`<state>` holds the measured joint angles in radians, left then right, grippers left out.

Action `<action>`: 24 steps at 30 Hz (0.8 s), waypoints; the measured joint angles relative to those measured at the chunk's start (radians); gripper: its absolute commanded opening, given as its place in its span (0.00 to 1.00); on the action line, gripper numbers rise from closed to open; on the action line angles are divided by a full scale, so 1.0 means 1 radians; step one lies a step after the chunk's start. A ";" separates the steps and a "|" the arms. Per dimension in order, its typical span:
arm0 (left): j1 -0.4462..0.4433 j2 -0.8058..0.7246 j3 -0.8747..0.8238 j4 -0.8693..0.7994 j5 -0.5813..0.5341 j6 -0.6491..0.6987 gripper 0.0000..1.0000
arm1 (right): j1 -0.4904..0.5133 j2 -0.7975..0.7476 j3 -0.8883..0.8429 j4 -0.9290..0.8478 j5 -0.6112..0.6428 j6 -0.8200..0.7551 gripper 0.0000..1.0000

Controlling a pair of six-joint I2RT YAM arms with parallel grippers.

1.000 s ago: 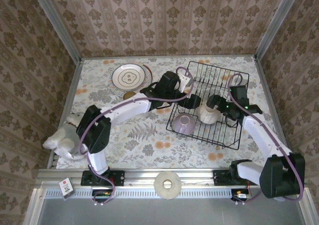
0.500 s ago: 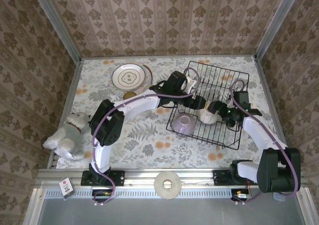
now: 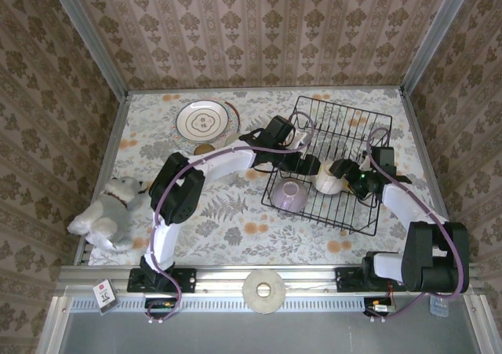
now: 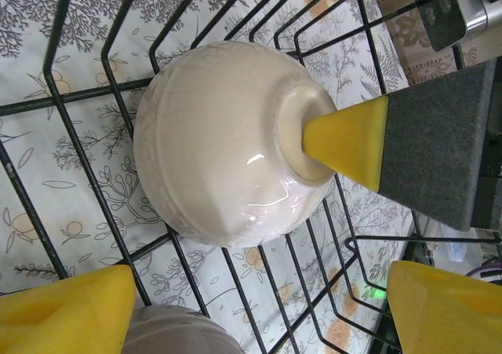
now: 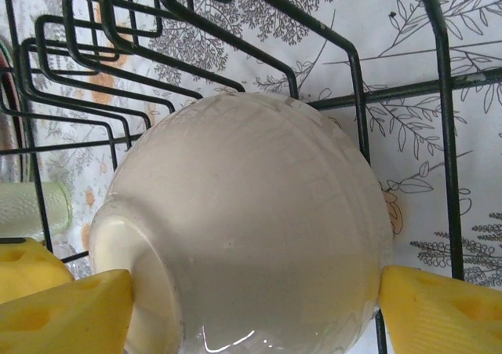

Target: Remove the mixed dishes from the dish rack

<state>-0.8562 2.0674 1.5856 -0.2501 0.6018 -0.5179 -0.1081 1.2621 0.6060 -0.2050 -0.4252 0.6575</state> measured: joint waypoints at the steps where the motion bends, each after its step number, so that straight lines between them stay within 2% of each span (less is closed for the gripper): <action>1: 0.002 0.000 0.000 0.000 0.001 -0.003 0.85 | -0.004 0.000 -0.006 0.012 -0.007 0.006 0.73; 9: 0.010 0.000 0.000 0.010 0.005 -0.015 0.90 | -0.010 0.003 -0.043 0.100 -0.051 0.038 0.62; 13: 0.010 0.001 0.000 0.019 0.006 -0.014 1.00 | -0.013 0.009 -0.060 0.148 -0.070 0.053 0.58; 18: 0.013 0.009 0.009 0.017 0.005 -0.009 1.00 | -0.027 0.010 -0.084 0.209 -0.097 0.061 0.49; 24: 0.014 0.050 0.043 -0.028 0.000 0.014 1.00 | -0.053 0.034 -0.104 0.284 -0.146 0.073 0.45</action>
<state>-0.8425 2.1174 1.6283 -0.2779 0.6018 -0.5034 -0.1612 1.2957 0.5018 0.0792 -0.5709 0.7307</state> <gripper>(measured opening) 0.997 0.491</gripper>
